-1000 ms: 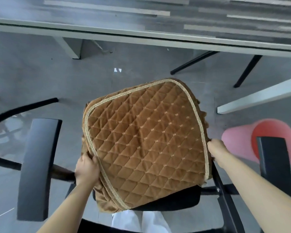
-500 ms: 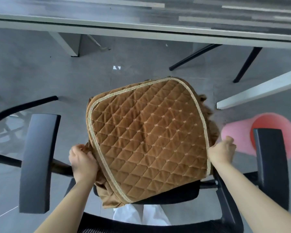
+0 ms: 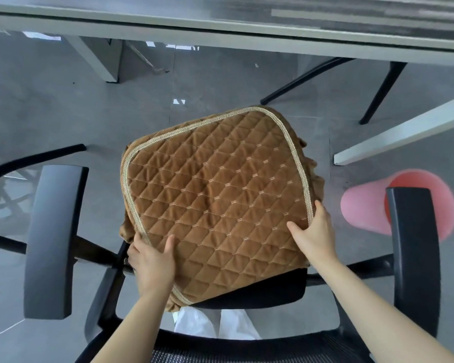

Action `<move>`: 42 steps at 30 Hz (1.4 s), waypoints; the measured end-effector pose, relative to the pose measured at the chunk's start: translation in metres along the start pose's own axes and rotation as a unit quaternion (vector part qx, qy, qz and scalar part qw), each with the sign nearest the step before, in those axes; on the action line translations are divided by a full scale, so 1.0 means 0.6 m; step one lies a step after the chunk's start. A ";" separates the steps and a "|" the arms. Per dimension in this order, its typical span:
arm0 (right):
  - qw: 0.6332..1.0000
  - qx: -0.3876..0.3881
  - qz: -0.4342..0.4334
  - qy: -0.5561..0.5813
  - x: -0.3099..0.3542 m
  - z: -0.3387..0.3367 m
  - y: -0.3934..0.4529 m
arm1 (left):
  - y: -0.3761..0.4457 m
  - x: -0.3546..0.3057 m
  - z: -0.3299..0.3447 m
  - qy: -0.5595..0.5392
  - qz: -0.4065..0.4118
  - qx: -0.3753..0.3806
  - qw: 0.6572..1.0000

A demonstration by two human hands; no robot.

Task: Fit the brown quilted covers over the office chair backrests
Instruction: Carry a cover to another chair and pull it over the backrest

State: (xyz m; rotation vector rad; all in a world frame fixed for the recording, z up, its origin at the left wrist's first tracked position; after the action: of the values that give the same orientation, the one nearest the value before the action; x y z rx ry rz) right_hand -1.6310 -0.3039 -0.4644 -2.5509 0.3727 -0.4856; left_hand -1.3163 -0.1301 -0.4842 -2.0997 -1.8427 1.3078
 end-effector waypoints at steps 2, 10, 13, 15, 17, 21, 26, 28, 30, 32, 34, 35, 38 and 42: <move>0.999 0.001 -0.027 -0.023 -0.001 0.015 -0.007 | 0.006 0.012 -0.012 0.001 -0.007 -0.008 1.000; 0.939 -0.056 -0.088 -0.328 0.053 0.030 -0.025 | -0.007 -0.009 0.001 0.228 0.128 0.026 0.965; 0.905 -0.055 -0.209 -0.365 0.086 0.061 -0.038 | -0.007 -0.036 0.031 0.325 0.273 0.057 0.904; 0.890 -0.039 -0.247 -0.382 0.091 0.080 -0.032 | 0.001 -0.055 0.051 0.326 0.317 0.071 0.888; 0.882 -0.038 -0.255 -0.393 0.082 0.096 -0.018 | 0.022 -0.065 0.068 0.320 0.328 0.060 0.887; 0.873 -0.073 -0.272 -0.398 0.058 0.120 0.003 | 0.065 -0.046 0.096 0.318 0.307 0.025 0.897; 0.878 -0.114 -0.265 -0.382 0.063 0.127 0.014 | 0.076 -0.039 0.112 0.329 0.314 0.013 0.890; 0.882 -0.128 -0.258 -0.373 0.077 0.112 0.016 | 0.075 -0.046 0.107 0.336 0.311 0.019 0.889; 0.883 -0.151 -0.257 -0.363 0.102 0.090 0.033 | 0.080 -0.063 0.100 0.336 0.316 0.017 0.887; 0.881 -0.161 -0.261 -0.361 0.134 0.073 0.056 | 0.091 -0.091 0.094 0.342 0.336 0.008 0.878; 0.879 -0.151 -0.279 -0.357 0.172 0.067 0.082 | 0.114 -0.123 0.087 0.354 0.347 -0.002 0.869; 0.876 -0.140 -0.289 -0.359 0.189 0.067 0.096 | 0.125 -0.138 0.085 0.358 0.346 -0.006 0.867; 0.875 -0.089 -0.305 -0.366 0.232 0.072 0.137 | 0.165 -0.166 0.086 0.344 0.293 0.013 0.892; 0.880 -0.060 -0.297 -0.367 0.234 0.081 0.169 | 0.197 -0.166 0.091 0.276 0.261 0.067 0.923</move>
State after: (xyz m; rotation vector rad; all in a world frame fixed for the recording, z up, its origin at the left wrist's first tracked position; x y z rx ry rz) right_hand -1.5017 -0.4164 -0.5202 -2.7016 -0.6870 0.3398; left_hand -1.2495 -0.2727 -0.5296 -2.6169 -0.9816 0.7296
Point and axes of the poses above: each hand's wrist, its own y-axis towards the middle knuckle, its own z-axis out of the palm, x = y × z, the point moved 5 cm from there along y, towards the middle knuckle, and after that the axes turned 12 degrees about -y, right-handed, at the moved point
